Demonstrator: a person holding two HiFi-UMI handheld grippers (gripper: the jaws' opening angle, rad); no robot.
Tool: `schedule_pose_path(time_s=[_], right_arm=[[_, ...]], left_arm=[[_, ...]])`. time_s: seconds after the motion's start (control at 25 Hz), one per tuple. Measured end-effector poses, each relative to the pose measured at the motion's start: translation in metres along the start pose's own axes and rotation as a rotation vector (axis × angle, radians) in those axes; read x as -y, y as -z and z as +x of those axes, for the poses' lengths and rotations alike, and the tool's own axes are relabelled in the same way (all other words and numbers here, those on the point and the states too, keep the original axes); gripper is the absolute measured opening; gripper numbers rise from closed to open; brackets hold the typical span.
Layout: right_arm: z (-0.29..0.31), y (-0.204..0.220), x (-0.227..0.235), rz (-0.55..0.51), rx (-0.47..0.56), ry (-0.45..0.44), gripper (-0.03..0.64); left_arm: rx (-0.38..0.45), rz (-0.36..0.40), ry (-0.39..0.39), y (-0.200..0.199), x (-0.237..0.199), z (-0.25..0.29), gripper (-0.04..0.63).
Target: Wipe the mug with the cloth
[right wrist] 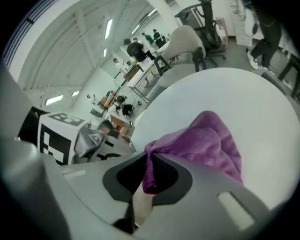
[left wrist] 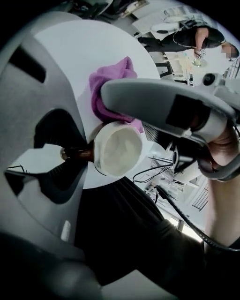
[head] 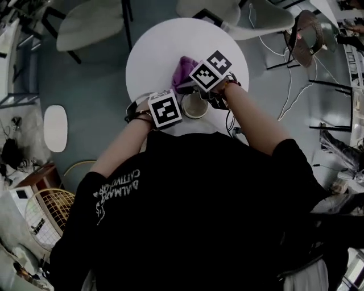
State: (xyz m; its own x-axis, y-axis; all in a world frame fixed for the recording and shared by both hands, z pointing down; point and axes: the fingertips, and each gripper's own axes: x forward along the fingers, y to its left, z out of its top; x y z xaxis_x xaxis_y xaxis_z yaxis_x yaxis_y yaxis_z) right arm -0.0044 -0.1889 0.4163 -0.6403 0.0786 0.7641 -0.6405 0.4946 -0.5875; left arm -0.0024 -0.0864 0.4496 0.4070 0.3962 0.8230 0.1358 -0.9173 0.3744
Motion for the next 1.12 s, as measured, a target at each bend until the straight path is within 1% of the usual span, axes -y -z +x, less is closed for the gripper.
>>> schedule_pose_path(time_s=[0.08, 0.16, 0.24, 0.32, 0.36, 0.4, 0.48, 0.6, 0.68, 0.76, 0.88, 0.96, 1.04, 1.12], right_arm=[[-0.014, -0.017, 0.007, 0.06, 0.134, 0.007, 0.029], [-0.039, -0.035, 0.016, 0.113, 0.285, 0.012, 0.029], [-0.067, -0.045, 0.027, 0.155, 0.411, 0.004, 0.029], [-0.093, -0.049, 0.034, 0.168, 0.504, -0.022, 0.029], [-0.106, -0.052, 0.034, 0.163, 0.545, -0.043, 0.029], [-0.119, -0.056, 0.032, 0.153, 0.589, -0.07, 0.029], [-0.148, -0.064, 0.024, 0.134, 0.692, -0.139, 0.029], [-0.196, -0.071, 0.009, 0.114, 0.842, -0.272, 0.029], [-0.225, -0.071, -0.001, 0.075, 0.897, -0.335, 0.029], [-0.247, -0.069, -0.014, 0.013, 0.921, -0.365, 0.029], [-0.28, -0.065, -0.033, -0.085, 0.959, -0.394, 0.029], [-0.31, -0.059, -0.048, -0.14, 0.985, -0.443, 0.029], [-0.342, -0.049, -0.054, -0.186, 1.01, -0.487, 0.029], [-0.371, -0.035, -0.053, -0.215, 1.037, -0.51, 0.029]], left_arm=[[0.089, -0.013, 0.02, -0.009, 0.004, 0.002, 0.074], [0.145, -0.028, -0.015, -0.015, -0.006, 0.0, 0.081], [0.159, -0.075, -0.06, -0.015, -0.02, 0.0, 0.095], [0.162, -0.127, -0.085, -0.015, -0.027, 0.002, 0.101], [0.173, -0.155, -0.093, -0.016, -0.029, 0.003, 0.109], [0.192, -0.189, -0.101, -0.018, -0.03, 0.001, 0.133], [0.247, -0.272, -0.117, -0.022, -0.033, -0.004, 0.164], [0.35, -0.414, -0.131, -0.03, -0.03, -0.012, 0.169], [0.412, -0.503, -0.157, -0.033, -0.03, -0.015, 0.169], [0.454, -0.584, -0.203, -0.027, -0.028, -0.016, 0.165], [0.517, -0.693, -0.291, -0.018, -0.024, -0.021, 0.167], [0.598, -0.789, -0.34, -0.021, -0.022, -0.029, 0.175], [0.666, -0.888, -0.397, -0.027, -0.019, -0.036, 0.16], [0.715, -0.962, -0.48, -0.03, -0.019, -0.043, 0.158]])
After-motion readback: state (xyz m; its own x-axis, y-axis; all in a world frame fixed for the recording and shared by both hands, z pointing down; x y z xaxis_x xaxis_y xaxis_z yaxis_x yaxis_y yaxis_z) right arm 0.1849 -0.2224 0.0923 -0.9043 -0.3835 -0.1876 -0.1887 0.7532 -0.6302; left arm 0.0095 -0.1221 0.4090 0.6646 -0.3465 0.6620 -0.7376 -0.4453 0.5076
